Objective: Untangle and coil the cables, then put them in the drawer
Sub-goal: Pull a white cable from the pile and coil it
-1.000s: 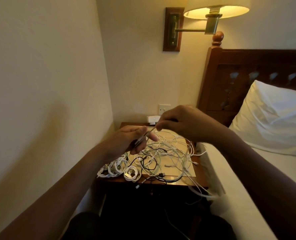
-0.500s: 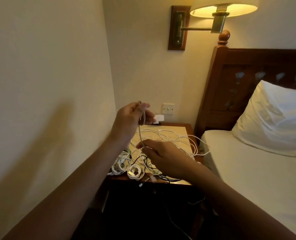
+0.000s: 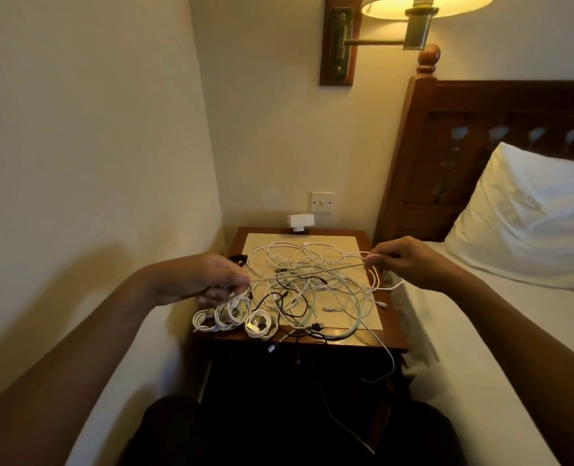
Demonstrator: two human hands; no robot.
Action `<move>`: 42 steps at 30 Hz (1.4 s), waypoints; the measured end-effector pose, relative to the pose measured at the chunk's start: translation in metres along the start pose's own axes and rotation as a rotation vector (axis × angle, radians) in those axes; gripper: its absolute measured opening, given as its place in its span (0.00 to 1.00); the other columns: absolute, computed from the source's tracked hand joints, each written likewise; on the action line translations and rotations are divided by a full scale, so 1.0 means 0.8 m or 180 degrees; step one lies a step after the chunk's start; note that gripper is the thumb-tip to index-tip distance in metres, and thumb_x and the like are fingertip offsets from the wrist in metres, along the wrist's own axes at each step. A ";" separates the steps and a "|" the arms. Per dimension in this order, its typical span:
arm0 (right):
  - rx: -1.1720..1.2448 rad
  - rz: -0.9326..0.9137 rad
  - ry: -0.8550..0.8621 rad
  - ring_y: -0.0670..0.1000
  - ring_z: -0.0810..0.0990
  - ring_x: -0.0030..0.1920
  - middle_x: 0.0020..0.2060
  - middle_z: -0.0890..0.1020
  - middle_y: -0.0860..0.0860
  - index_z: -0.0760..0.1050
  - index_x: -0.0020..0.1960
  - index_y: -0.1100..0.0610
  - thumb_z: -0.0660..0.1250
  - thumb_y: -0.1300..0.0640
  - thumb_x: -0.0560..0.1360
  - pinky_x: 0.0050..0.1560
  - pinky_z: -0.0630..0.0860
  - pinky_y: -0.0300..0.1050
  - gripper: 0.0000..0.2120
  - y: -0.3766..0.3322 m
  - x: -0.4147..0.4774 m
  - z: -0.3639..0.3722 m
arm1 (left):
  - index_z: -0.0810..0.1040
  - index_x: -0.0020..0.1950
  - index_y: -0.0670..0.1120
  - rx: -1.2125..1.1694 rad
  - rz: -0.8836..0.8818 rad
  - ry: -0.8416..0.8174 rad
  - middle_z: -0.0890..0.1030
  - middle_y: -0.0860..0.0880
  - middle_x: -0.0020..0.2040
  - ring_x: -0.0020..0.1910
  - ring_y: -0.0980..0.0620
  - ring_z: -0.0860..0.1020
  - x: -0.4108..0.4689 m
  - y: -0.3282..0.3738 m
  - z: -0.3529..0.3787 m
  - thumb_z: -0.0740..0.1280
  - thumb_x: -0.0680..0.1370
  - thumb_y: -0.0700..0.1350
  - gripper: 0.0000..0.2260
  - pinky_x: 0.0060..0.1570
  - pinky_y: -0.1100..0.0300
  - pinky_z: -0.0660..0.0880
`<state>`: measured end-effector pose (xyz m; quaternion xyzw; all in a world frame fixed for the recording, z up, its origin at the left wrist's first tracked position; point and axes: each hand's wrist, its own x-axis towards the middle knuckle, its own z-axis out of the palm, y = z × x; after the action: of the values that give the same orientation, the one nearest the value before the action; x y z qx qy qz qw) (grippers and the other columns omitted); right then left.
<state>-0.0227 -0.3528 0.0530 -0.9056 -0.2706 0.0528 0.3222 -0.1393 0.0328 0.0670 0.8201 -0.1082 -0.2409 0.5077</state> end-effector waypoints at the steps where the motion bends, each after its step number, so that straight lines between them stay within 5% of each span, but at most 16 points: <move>1: -0.0011 0.0024 0.0120 0.51 0.84 0.46 0.41 0.87 0.44 0.87 0.50 0.48 0.66 0.41 0.75 0.49 0.80 0.59 0.15 0.007 -0.002 -0.001 | 0.74 0.43 0.40 -0.0125 0.0103 0.0009 0.61 0.46 0.29 0.26 0.51 0.61 -0.003 -0.005 -0.004 0.65 0.83 0.51 0.16 0.29 0.60 0.61; 5: -0.0230 0.0091 0.0265 0.50 0.83 0.42 0.39 0.85 0.46 0.84 0.46 0.42 0.69 0.49 0.80 0.45 0.79 0.57 0.07 0.037 -0.009 0.005 | 0.70 0.39 0.40 -0.0676 0.0625 0.0446 0.59 0.45 0.31 0.26 0.50 0.62 -0.009 -0.028 -0.026 0.67 0.81 0.51 0.18 0.29 0.60 0.65; 8: -0.0279 0.0127 0.0258 0.46 0.82 0.42 0.40 0.84 0.43 0.83 0.48 0.44 0.68 0.55 0.81 0.42 0.76 0.45 0.08 0.047 -0.011 0.012 | 0.72 0.41 0.42 -0.1458 0.0730 0.1008 0.61 0.49 0.29 0.24 0.53 0.62 -0.006 -0.043 -0.034 0.77 0.72 0.55 0.20 0.27 0.61 0.65; 13: -0.0399 0.0216 0.0447 0.42 0.81 0.44 0.42 0.83 0.40 0.86 0.56 0.53 0.70 0.61 0.80 0.43 0.72 0.32 0.09 0.053 -0.014 0.032 | 0.71 0.41 0.44 -0.2073 0.0702 0.1666 0.61 0.52 0.28 0.23 0.55 0.62 0.008 -0.043 -0.037 0.62 0.83 0.47 0.12 0.28 0.60 0.62; 20: -0.0270 0.0821 0.1607 0.49 0.80 0.40 0.38 0.85 0.51 0.87 0.53 0.60 0.70 0.57 0.81 0.41 0.72 0.39 0.09 0.088 -0.006 0.035 | 0.73 0.42 0.42 -0.1333 0.0340 0.0031 0.59 0.50 0.27 0.21 0.55 0.59 0.001 -0.004 0.023 0.63 0.81 0.46 0.11 0.26 0.61 0.62; 24: -0.0252 0.0940 0.1773 0.49 0.80 0.39 0.37 0.83 0.51 0.86 0.54 0.62 0.70 0.58 0.81 0.40 0.71 0.37 0.09 0.083 -0.004 0.042 | 0.73 0.43 0.42 -0.1188 0.0311 -0.0410 0.60 0.49 0.28 0.22 0.55 0.60 -0.004 -0.002 0.048 0.61 0.84 0.46 0.12 0.28 0.59 0.60; 27: -0.0317 0.1165 0.1366 0.47 0.79 0.38 0.37 0.83 0.49 0.87 0.54 0.61 0.70 0.56 0.81 0.37 0.69 0.36 0.09 0.081 -0.004 0.042 | 0.75 0.43 0.43 -0.1564 0.0560 0.0262 0.61 0.50 0.28 0.23 0.54 0.62 0.005 -0.003 0.038 0.73 0.77 0.53 0.15 0.28 0.59 0.62; 29: -0.0342 0.1200 0.0567 0.45 0.80 0.42 0.44 0.85 0.50 0.86 0.57 0.58 0.70 0.55 0.81 0.37 0.71 0.38 0.09 0.077 -0.009 0.040 | 0.75 0.44 0.43 -0.1746 0.0607 0.0734 0.62 0.50 0.28 0.23 0.53 0.63 0.007 -0.003 0.024 0.79 0.70 0.57 0.21 0.29 0.58 0.63; 33: -0.0404 0.0993 -0.1140 0.48 0.78 0.65 0.69 0.79 0.48 0.76 0.71 0.47 0.73 0.55 0.78 0.66 0.77 0.49 0.22 0.059 -0.022 0.042 | 0.73 0.41 0.44 -0.1619 0.0541 0.0486 0.61 0.48 0.29 0.24 0.52 0.62 0.008 0.006 0.029 0.67 0.79 0.51 0.12 0.29 0.57 0.63; 37: 0.0555 0.0375 -0.1025 0.45 0.72 0.74 0.72 0.76 0.45 0.67 0.76 0.44 0.70 0.62 0.79 0.74 0.70 0.51 0.30 -0.017 -0.030 0.057 | 0.72 0.44 0.43 -0.1687 0.0560 0.0158 0.65 0.48 0.29 0.25 0.53 0.65 0.025 0.022 0.060 0.59 0.85 0.46 0.12 0.28 0.60 0.67; 42: 0.1687 -0.0190 -0.0812 0.48 0.82 0.62 0.58 0.85 0.48 0.75 0.70 0.48 0.64 0.52 0.82 0.66 0.77 0.53 0.16 -0.102 -0.036 0.101 | 0.73 0.46 0.41 -0.1687 0.0491 0.0368 0.64 0.49 0.29 0.24 0.54 0.64 0.046 0.036 0.084 0.60 0.84 0.46 0.11 0.27 0.62 0.67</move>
<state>-0.1060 -0.2705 0.0371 -0.7676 -0.3122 0.2255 0.5123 -0.1396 -0.0488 0.0569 0.6604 -0.0744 -0.1743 0.7266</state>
